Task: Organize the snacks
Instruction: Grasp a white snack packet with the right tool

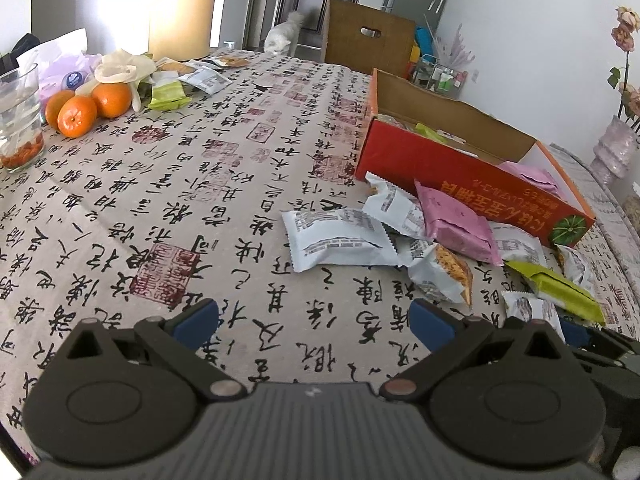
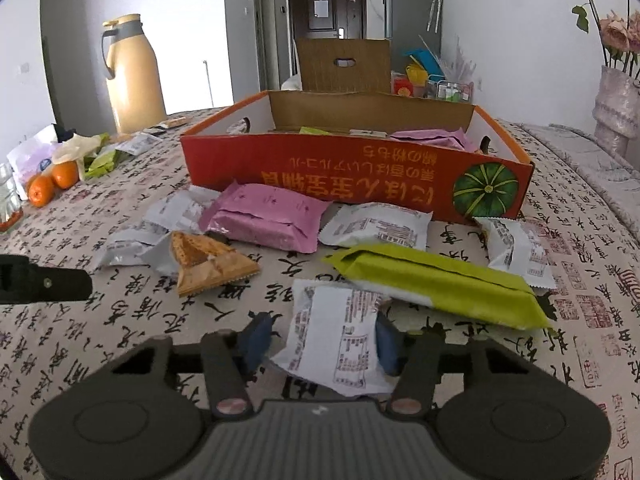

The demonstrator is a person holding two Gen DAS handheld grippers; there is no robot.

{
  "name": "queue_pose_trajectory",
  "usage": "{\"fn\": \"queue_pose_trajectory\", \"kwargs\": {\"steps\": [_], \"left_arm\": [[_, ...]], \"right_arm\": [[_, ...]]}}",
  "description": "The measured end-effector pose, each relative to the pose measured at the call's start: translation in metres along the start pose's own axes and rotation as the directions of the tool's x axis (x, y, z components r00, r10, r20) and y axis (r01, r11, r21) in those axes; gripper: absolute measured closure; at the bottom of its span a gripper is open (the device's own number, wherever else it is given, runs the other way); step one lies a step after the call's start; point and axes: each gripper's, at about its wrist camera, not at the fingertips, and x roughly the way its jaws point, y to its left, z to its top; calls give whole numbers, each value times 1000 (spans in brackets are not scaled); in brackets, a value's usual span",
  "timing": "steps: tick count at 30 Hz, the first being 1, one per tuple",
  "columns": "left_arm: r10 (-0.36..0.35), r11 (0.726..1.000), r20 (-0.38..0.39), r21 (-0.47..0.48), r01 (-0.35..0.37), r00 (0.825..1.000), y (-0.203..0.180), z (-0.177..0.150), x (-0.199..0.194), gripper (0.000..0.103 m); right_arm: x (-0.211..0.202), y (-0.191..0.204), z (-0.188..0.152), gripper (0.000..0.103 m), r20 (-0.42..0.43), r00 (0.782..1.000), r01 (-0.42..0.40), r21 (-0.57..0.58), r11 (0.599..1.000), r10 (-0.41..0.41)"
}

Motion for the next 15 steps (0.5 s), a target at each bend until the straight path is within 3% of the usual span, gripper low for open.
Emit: {"fn": "queue_pose_trajectory", "kwargs": {"steps": [1, 15], "left_arm": [[2, 1000, -1, 0, -2, 1000, 0, 0, 0, 0], [52, 999, -14, -15, -52, 999, 4, 24, 10, 0]], "right_arm": [[-3, -1, -1, 63, 8, 1000, -7, 1, 1000, 7], [-38, -20, 6, 63, 137, 991, 5, 14, 1000, -6]]}}
